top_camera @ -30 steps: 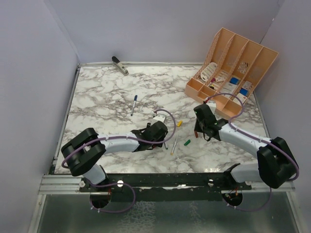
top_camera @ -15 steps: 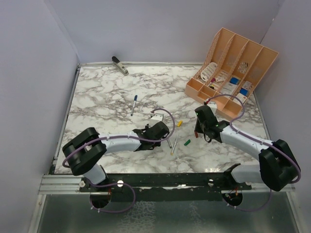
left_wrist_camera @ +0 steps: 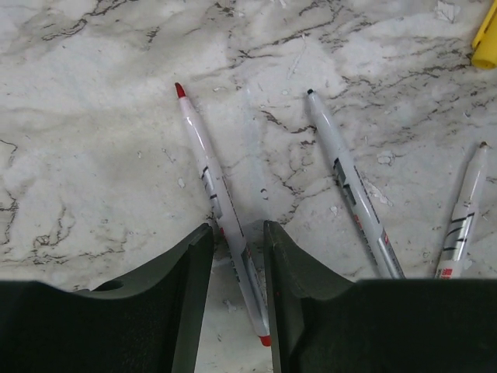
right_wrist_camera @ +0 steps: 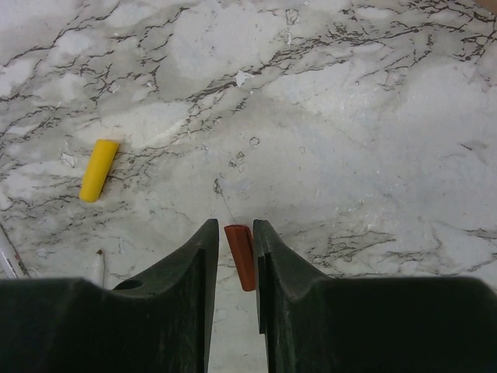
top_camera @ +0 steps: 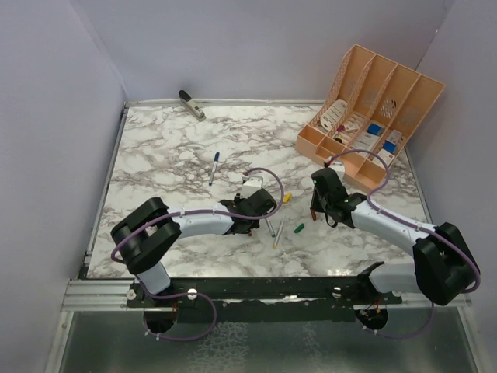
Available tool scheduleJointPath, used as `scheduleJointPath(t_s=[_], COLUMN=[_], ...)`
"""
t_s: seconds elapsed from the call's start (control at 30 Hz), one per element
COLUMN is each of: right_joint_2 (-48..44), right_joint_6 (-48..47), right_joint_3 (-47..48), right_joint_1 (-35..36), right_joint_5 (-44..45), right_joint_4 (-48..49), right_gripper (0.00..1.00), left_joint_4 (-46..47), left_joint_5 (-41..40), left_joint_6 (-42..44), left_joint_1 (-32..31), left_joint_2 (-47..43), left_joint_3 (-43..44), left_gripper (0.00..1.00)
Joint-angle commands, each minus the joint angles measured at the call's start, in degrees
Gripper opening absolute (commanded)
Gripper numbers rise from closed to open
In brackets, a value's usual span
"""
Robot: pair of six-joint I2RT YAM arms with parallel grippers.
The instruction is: Insert the pens into the pen caps
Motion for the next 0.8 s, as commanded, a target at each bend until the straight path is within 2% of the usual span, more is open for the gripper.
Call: scheduleJointPath(t_s=[0.0, 0.13, 0.3, 0.57, 0.7, 0.77], right_joint_2=[0.6, 0.6, 0.7, 2.3, 3.7, 3.2], right_joint_6=[-0.5, -0.6, -0.4, -0.1, 0.8, 1.2], right_joint_3=[-0.2, 0.1, 0.4, 0.1, -0.2, -1.2], right_joint_1=[0.3, 0.4, 0.4, 0.4, 0.4, 0.7], right_joint_5=[-1.2, -1.0, -0.8, -2.6, -3.5, -3.9], right_joint_4=[1.8, 1.4, 0.4, 0.5, -1.0, -1.0], right_gripper=[0.25, 0.25, 0.25, 0.25, 0.25, 0.25], left_joint_4=[-12.5, -12.1, -10.8, -9.9, -9.6, -9.2], left_joint_5=[4.2, 5.1, 8.0, 10.6, 11.3, 12.1], left_joint_6=[0.5, 0.5, 0.7, 2.6, 3.1, 3.5], left_joint_1=[3.5, 4.1, 4.0, 2.8, 2.7, 2.6], left_joint_2=[7.3, 7.3, 6.7, 4.1, 5.1, 5.7], left_joint_3=[-7.3, -7.6, -9.3, -10.3, -10.3, -10.2], left_gripper=[0.37, 0.37, 0.22, 0.11, 0.0, 0.0])
